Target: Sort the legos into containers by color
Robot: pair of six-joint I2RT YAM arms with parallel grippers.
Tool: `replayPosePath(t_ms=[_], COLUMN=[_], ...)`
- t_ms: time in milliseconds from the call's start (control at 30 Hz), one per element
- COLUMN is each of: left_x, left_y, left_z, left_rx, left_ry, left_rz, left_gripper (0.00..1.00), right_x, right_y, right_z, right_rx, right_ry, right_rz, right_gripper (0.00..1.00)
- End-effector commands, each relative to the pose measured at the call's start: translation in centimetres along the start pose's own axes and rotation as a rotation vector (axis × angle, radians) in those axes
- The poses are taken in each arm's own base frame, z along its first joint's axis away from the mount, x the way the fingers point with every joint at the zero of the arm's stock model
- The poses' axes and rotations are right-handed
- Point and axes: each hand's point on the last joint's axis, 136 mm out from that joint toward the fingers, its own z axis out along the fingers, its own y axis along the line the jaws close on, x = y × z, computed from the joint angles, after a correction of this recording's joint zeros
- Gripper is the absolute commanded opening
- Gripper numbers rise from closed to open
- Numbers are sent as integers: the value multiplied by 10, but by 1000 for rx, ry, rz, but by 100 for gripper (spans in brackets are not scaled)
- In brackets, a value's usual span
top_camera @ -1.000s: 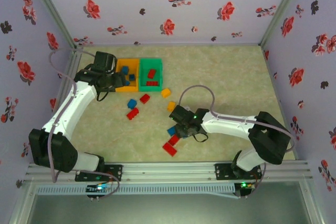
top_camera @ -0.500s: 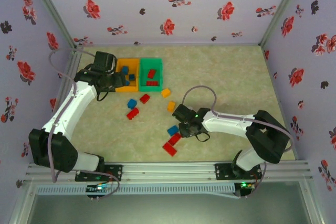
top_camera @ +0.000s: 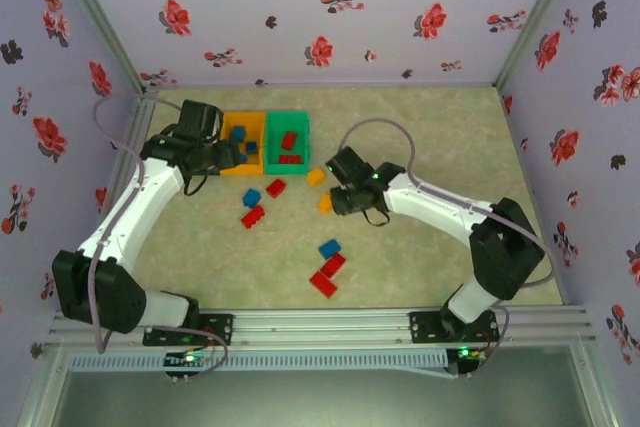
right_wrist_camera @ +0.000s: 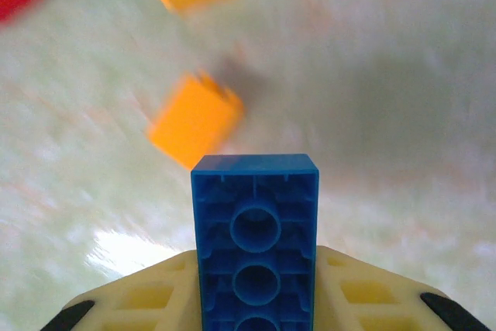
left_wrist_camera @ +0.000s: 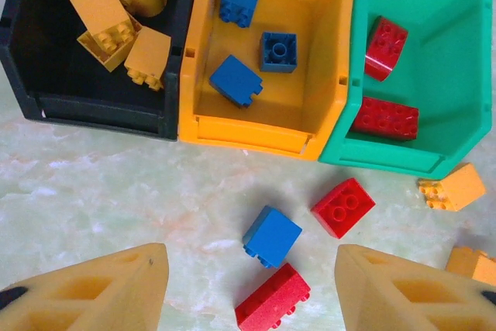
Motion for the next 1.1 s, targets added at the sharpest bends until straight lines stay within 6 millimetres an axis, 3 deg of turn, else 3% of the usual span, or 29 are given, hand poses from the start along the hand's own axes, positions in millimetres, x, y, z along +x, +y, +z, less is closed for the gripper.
replayPosePath(t_ms=[0,200,400,600,800,967,1067], left_x=[4,11,17,17,13,14,14], left_y=[4,8,9,10,8,7,9], left_z=[-8,-3,0,-7,-10,-14,-17], left_rx=[-10,-18,-30,-33,-32,-34,-40], left_ry=[-13,-12,6,6,5,11,8], left_rz=[-13,-23,-26,-24,-13,1,5], left_gripper=[59,59,59,59,59,60,63], right_x=[-52,-134,-196,-231,-252,-268,-275], right_y=[27,81,119,150,169,167,165], right_z=[-1,8,23,45,73,90,84], right_rx=[-79,-240,-333,-426,-470,-479,-506], right_ry=[-104,-292,-445,-494,-492,-494,-490], right_rz=[-54,-69,-99,-91,-67,-33,-13], right_gripper=[33,32,32,30,31,47,59])
